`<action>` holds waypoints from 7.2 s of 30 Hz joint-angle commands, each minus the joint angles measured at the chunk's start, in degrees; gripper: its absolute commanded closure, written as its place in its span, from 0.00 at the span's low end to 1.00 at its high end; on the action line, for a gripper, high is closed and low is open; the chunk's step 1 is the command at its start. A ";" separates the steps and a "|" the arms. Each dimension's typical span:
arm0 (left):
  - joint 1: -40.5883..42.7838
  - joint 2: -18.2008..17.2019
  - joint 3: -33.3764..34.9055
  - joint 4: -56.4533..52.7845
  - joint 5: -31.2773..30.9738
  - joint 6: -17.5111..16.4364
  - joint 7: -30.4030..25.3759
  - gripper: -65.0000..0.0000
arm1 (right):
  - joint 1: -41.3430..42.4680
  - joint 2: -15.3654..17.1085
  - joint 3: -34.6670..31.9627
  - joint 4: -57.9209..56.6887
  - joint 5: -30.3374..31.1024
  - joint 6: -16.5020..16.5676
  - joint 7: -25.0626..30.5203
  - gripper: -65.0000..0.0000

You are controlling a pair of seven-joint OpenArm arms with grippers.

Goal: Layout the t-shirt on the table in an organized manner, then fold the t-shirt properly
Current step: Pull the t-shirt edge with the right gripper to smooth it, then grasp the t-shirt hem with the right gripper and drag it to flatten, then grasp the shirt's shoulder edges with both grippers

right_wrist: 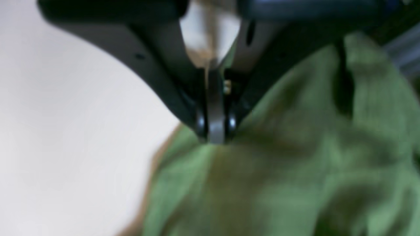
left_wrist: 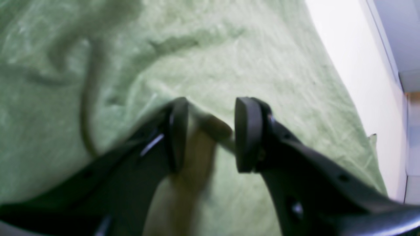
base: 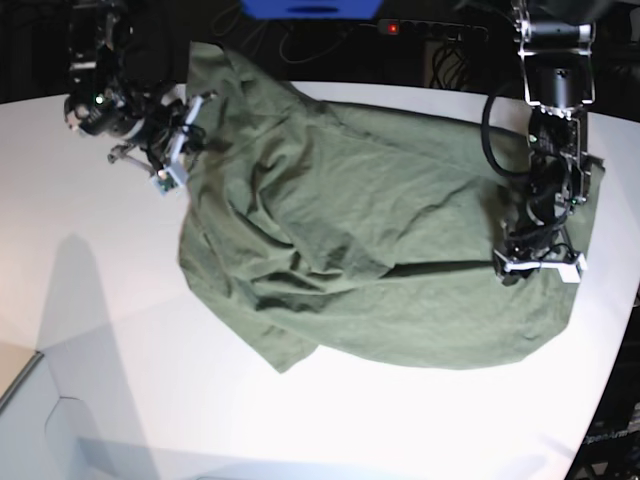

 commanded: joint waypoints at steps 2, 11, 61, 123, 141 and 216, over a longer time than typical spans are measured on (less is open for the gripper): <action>-1.38 -0.74 -0.12 -0.28 -0.13 0.01 -0.24 0.63 | -1.62 1.31 0.26 1.25 0.27 0.39 0.07 1.00; -1.56 -0.83 -0.21 -0.90 -0.13 0.01 -0.33 0.63 | -8.48 5.53 -3.00 1.34 0.19 0.39 0.07 1.00; 18.04 -1.27 -4.69 14.75 -0.22 0.01 -0.07 0.63 | 40.22 0.78 -5.02 -46.31 0.19 0.39 16.78 1.00; 18.40 -1.71 -1.35 27.50 -0.74 0.01 0.28 0.63 | 63.61 0.26 -7.92 -74.71 0.10 -7.61 41.22 1.00; 20.86 -2.06 -3.11 30.05 -0.57 0.10 0.37 0.63 | 47.70 8.34 -7.48 -54.05 0.36 -7.70 23.81 0.88; 23.50 5.50 -23.42 33.47 15.78 0.01 20.86 0.46 | 17.10 -3.88 14.41 -11.67 0.45 -7.70 27.50 0.60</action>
